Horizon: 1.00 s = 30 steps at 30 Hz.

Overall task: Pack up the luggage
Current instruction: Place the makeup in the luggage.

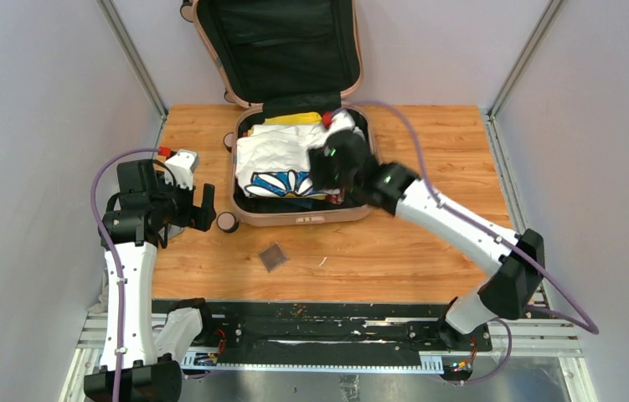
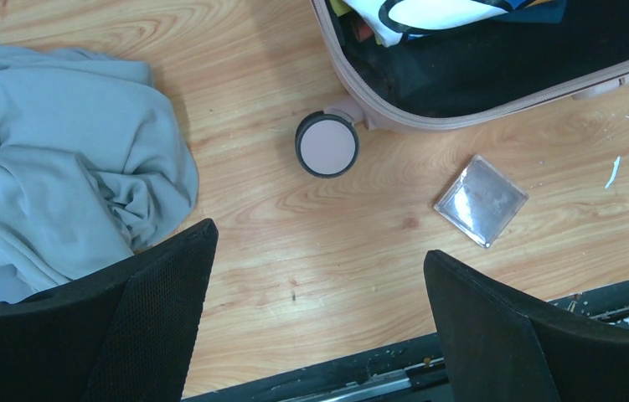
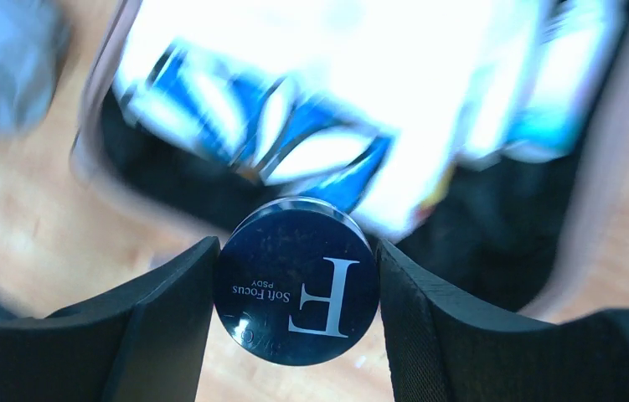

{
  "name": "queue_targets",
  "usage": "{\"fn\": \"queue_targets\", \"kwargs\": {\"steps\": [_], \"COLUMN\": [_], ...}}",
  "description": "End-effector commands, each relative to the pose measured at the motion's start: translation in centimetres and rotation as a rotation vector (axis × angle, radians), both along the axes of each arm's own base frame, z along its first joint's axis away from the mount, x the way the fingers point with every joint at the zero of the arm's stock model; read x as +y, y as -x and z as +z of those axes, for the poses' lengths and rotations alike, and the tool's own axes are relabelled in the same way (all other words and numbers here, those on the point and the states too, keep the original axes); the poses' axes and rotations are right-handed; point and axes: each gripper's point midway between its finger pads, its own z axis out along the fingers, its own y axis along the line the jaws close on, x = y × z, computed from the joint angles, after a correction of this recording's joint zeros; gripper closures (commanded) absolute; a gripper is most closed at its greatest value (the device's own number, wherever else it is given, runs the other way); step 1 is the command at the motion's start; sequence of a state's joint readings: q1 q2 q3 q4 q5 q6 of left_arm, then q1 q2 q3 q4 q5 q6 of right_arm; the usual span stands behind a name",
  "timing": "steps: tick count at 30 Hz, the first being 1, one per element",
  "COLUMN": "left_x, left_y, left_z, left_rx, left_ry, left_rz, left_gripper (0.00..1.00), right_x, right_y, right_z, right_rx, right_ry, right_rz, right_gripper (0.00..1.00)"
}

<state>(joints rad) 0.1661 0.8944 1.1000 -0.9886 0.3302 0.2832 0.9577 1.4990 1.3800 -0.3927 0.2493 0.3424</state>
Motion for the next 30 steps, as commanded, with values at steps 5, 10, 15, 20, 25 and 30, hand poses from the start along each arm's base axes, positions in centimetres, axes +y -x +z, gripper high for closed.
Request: {"fn": "queue_targets", "kwargs": {"steps": [5,10,15,20,25,30], "left_x": [-0.3,-0.3,-0.3,-0.4,-0.4,-0.5], "left_y": [0.1,0.2,0.0,0.0,0.0,0.1], "left_z": [0.8,0.8,0.6,0.4,0.4,0.6], "left_rx": [-0.026,-0.027,-0.019,-0.011,-0.010,-0.019], "left_ry": [0.005,-0.001,0.001,0.008,0.010,0.013], "left_rz": [-0.011,-0.015,-0.017,-0.021,-0.021,-0.022], "left_gripper": [0.00,0.00,0.00,0.00,0.00,0.00], "right_x": [-11.5,-13.1,-12.5,-12.9,-13.0,-12.6], "right_y": [-13.1,-15.4,-15.6,-15.1,-14.2,-12.7], "right_z": [-4.8,-10.3,-11.8,-13.4,-13.2,-10.5], "right_rx": [0.178,0.301,0.342,0.372,0.387,0.356], "right_ry": [0.140,0.167,0.161,0.189,0.173,0.144], "right_rz": [-0.383,-0.441,-0.435,-0.444,-0.451,-0.441], "right_gripper": [0.69,0.69,0.68,0.49,0.20,0.05]}}
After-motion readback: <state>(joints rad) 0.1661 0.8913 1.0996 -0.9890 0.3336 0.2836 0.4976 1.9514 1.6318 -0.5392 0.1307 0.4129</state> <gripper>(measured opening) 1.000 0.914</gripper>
